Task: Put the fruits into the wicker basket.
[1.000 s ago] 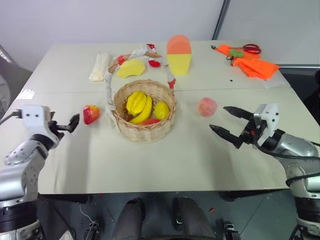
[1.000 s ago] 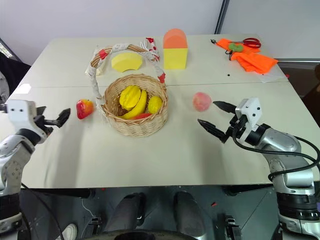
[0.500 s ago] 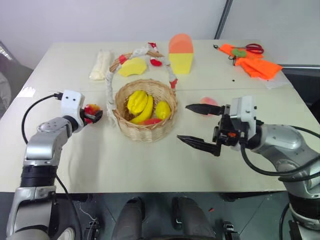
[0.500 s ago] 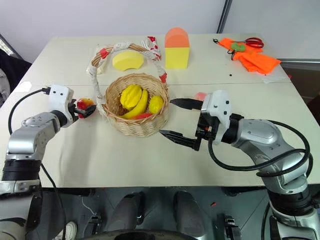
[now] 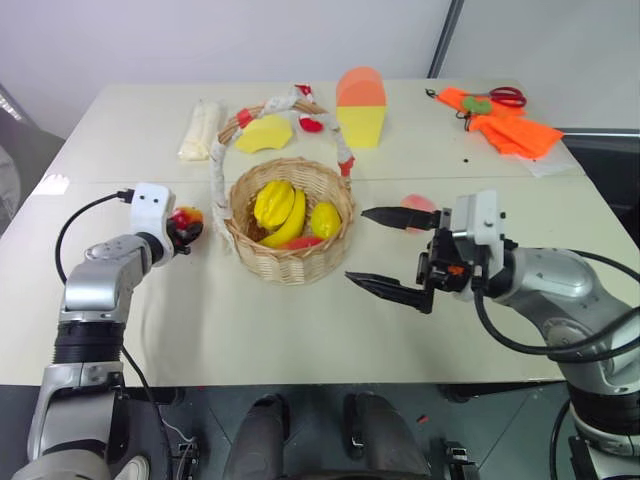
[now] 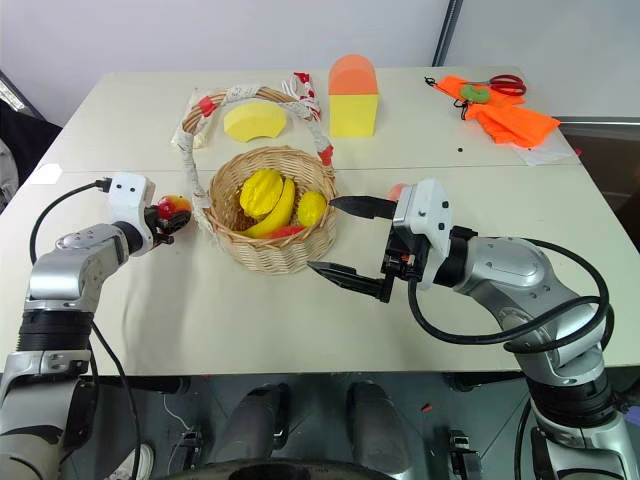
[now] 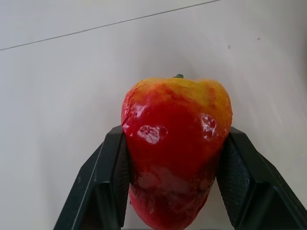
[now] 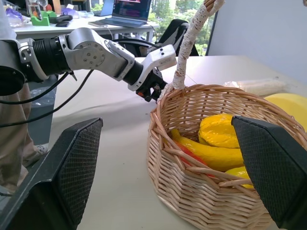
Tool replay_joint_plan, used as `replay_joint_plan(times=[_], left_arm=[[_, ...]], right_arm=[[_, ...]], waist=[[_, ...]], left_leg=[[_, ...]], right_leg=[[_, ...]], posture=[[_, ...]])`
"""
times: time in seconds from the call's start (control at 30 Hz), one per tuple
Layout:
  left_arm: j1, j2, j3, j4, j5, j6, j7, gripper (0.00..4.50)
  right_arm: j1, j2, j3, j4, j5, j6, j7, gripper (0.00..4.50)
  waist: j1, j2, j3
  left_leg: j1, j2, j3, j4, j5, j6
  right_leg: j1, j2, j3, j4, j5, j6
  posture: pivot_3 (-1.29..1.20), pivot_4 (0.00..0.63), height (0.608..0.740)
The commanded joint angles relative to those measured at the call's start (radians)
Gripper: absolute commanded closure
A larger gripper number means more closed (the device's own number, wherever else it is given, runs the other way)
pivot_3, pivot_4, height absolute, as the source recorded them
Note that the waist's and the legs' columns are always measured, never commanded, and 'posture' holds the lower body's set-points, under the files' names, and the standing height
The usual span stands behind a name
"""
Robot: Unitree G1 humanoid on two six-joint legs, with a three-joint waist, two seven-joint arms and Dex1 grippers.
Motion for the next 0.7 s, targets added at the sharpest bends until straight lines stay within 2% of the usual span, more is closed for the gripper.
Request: replay_joint_plan(times=[0.03, 0.1, 0.2, 0.3, 0.37, 0.5, 0.67, 0.7], left_arm=[[0.104, 0.056, 0.105, -0.179, -0.039, -0.064, -0.058, 2.47], [0.198, 0.079, 0.162, -0.318, -0.113, -0.093, -0.154, 2.47], [0.331, 0.108, 0.282, -0.59, -0.37, -0.004, -0.323, 2.47], [0.321, 0.118, 0.304, -0.755, -0.57, 0.078, -0.343, 2.47], [0.285, 0.12, 0.287, -0.801, -0.632, 0.114, -0.314, 2.47], [0.102, 0.063, 0.044, -0.795, -0.502, 0.118, -0.186, 2.47], [0.022, -0.004, -0.056, -0.687, -0.389, 0.062, -0.116, 2.47], [0.015, -0.013, -0.069, -0.671, -0.371, 0.05, -0.114, 2.01]], right_arm=[[0.018, -0.007, -0.027, -0.026, 0.0, -0.026, 0.004, 0.0], [0.033, -0.014, -0.039, -0.026, 0.0, -0.03, 0.007, 0.0], [0.045, -0.023, -0.052, -0.014, -0.001, -0.039, 0.019, 0.0], [0.035, -0.023, -0.048, 0.012, -0.008, -0.047, 0.03, 0.0], [0.029, -0.022, -0.044, 0.027, -0.014, -0.053, 0.036, 0.0], [0.001, -0.011, -0.029, 0.057, -0.029, -0.059, 0.041, 0.0], [-0.004, -0.004, -0.035, 0.075, -0.048, -0.056, 0.017, 0.0], [-0.002, -0.005, -0.035, 0.082, -0.059, -0.055, 0.008, 0.0]], waist=[[-0.006, -0.001, 0.0], [-0.006, -0.001, 0.0], [0.0, -0.001, 0.0], [0.019, -0.001, 0.0], [0.024, -0.001, 0.0], [0.024, -0.001, 0.0], [0.006, -0.001, 0.0], [0.004, -0.001, 0.0]], left_leg=[[0.0, 0.0, 0.0, 0.0, 0.0, 0.0], [0.0, 0.002, 0.0, -0.001, 0.0, 0.0], [-0.007, 0.003, 0.0, -0.001, 0.001, -0.001], [-0.009, 0.004, 0.001, 0.0, 0.004, -0.007], [-0.009, 0.003, 0.003, 0.002, 0.005, -0.008], [-0.008, 0.001, 0.004, 0.006, 0.005, -0.008], [-0.007, 0.0, 0.007, 0.004, 0.005, -0.008], [-0.007, 0.0, 0.006, 0.003, 0.005, -0.008]], right_leg=[[0.0, 0.0, 0.0, 0.0, 0.0, 0.0], [-0.002, -0.001, 0.002, 0.0, 0.0, 0.0], [-0.009, -0.001, 0.002, 0.002, 0.0, -0.001], [-0.011, -0.003, 0.001, 0.002, -0.001, -0.006], [-0.008, -0.002, 0.0, 0.002, 0.0, -0.008], [-0.004, 0.0, -0.001, 0.001, 0.001, -0.007], [-0.004, 0.001, 0.001, 0.0, 0.004, -0.001], [-0.005, 0.002, 0.0, 0.001, 0.004, 0.0]], posture=[[0.0, 0.15, 0.737], [0.0, 0.15, 0.737], [0.0, 0.15, 0.737], [0.0, 0.15, 0.737], [0.0, 0.15, 0.737], [0.0, 0.15, 0.737], [0.0, 0.15, 0.737], [0.0, 0.15, 0.737]])
